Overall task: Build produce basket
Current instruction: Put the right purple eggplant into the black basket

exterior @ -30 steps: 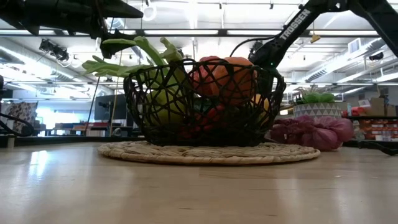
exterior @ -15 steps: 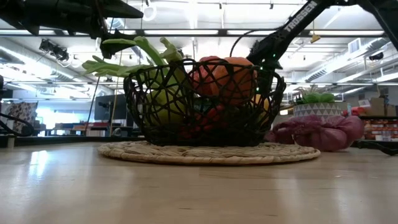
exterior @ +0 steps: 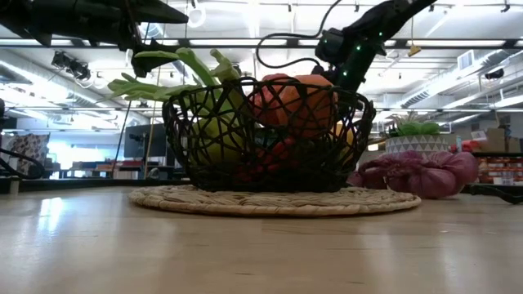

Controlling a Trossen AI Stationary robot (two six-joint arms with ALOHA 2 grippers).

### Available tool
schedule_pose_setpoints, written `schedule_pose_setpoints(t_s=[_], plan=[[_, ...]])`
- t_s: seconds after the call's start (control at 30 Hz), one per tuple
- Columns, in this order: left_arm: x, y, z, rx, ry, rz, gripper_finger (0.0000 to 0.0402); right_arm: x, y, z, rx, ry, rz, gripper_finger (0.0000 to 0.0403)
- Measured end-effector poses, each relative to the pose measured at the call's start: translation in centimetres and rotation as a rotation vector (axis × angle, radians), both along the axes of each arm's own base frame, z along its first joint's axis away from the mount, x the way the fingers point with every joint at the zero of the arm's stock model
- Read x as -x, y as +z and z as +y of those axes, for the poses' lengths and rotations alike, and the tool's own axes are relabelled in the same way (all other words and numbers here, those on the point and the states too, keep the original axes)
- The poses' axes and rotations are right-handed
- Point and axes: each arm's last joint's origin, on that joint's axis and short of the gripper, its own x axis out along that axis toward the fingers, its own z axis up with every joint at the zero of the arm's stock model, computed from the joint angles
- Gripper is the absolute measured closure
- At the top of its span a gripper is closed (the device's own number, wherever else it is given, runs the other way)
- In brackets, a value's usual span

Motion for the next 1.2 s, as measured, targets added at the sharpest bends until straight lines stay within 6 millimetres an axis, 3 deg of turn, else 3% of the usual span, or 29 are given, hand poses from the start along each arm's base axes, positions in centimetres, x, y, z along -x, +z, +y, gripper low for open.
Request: schedule_pose_setpoints(t_s=[0.1, 0.43, 0.63, 0.77, 0.93, 1.1, 1.2], plan=[[0.0, 0.0, 0.0, 0.004, 0.000, -0.002, 0.0047, -0.3, -1.1, -0.4, -0.024, 0.003, 0.020, 0.0271], [0.0, 0.0, 0.0, 0.003, 0.000, -0.002, 0.0047, -1.6, -7.5, -1.9, -0.180, 0.020, 0.145, 0.0147], [0.0, 0.0, 0.0, 0.003, 0.000, 0.001, 0.0047, -1.8, -10.6, -2.8, -0.247, 0.036, 0.205, 0.0118], [0.0, -0.2, 0.0, 0.005, 0.000, 0.022, 0.0047, -1.8, -12.1, -3.3, -0.258, 0.025, 0.238, 0.0135], [0.0, -0.2, 0.0, 0.005, 0.000, 0.023, 0.0047, -1.8, -12.5, -3.7, -0.197, 0.021, 0.280, 0.0203], [0.0, -0.2, 0.0, 0.005, 0.000, 0.023, 0.0047, -1.9, -11.8, -3.9, -0.139, 0.022, 0.267, 0.0294], [0.0, -0.2, 0.0, 0.005, 0.000, 0.024, 0.0047, -1.8, -10.5, -3.8, -0.110, 0.022, 0.239, 0.0308]])
